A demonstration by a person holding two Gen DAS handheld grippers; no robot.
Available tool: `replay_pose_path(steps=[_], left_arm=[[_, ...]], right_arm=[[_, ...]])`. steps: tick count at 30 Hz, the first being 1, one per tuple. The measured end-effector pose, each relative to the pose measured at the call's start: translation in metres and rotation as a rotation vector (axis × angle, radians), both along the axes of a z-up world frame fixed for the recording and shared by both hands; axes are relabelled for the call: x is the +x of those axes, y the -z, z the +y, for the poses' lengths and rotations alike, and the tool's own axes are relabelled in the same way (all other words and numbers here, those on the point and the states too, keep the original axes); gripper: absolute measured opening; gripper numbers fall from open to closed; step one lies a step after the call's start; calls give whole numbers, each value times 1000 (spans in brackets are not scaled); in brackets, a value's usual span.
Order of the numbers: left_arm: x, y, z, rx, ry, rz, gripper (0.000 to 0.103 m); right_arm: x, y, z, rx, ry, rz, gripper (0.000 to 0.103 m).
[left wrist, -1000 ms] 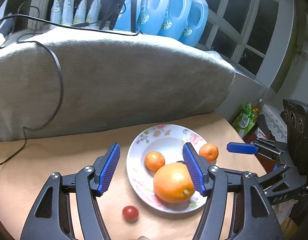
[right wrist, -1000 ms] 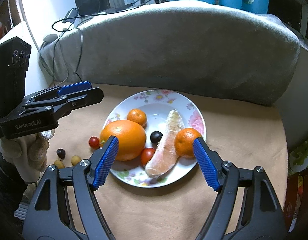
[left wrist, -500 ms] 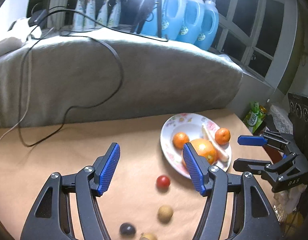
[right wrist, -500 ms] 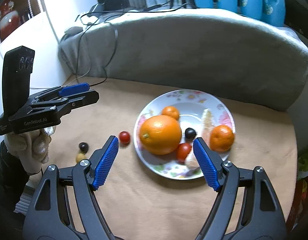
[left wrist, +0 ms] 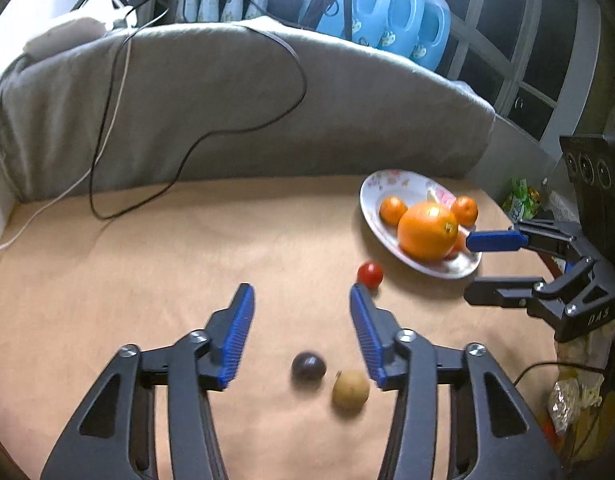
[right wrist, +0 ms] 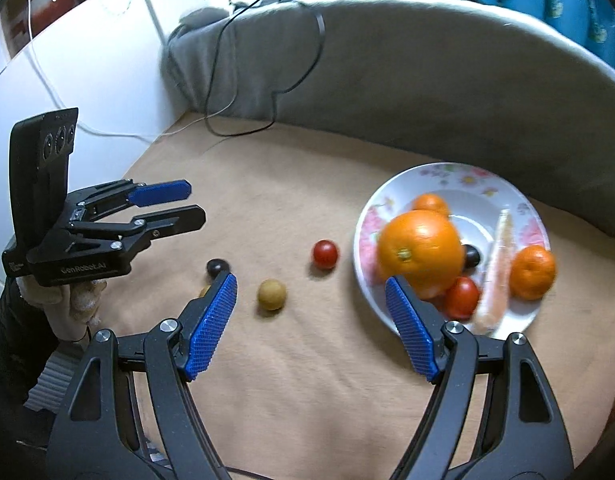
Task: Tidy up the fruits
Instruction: 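Close the left gripper on a small brown fruit while the right gripper grasps another dark grape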
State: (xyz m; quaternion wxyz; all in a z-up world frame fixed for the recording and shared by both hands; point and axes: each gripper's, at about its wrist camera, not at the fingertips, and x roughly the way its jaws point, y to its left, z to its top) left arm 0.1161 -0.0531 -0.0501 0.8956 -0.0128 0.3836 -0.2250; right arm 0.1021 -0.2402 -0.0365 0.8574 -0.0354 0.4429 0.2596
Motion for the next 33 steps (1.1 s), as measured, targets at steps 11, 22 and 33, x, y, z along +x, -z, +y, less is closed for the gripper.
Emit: replay_pose_path(steps=[11, 22, 33], left_arm=[[-18, 29, 10, 36, 24, 67, 32], [-19, 45, 6, 18, 54, 112, 27], [-10, 53, 0, -1, 74, 142, 28]], right_arm=[[17, 25, 8, 77, 9, 122, 51], [31, 47, 25, 104, -2, 205, 43], [39, 65, 37, 107, -12, 254, 42]])
